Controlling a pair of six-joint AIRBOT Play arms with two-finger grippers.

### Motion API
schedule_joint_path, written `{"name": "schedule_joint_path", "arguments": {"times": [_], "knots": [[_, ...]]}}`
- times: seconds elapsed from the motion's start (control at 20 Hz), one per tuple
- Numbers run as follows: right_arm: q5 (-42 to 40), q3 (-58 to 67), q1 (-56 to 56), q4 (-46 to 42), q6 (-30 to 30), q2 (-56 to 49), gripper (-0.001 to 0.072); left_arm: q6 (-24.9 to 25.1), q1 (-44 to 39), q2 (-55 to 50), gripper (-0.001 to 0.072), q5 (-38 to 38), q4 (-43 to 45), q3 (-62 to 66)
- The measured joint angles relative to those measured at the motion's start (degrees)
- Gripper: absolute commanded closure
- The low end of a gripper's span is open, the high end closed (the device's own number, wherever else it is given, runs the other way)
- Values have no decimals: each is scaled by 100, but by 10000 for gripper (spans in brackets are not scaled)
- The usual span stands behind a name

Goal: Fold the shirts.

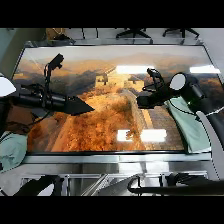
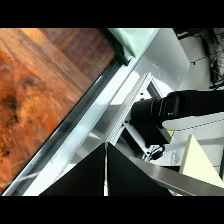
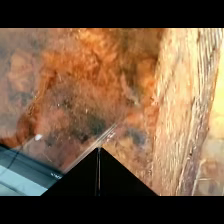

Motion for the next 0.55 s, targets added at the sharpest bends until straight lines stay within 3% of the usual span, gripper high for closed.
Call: {"name": "schedule_joint_path", "arguments": {"times": [0.55], "knots": [[-107, -37, 111, -17, -13, -33, 697, 2, 0, 249, 690, 339, 361, -608]]}}
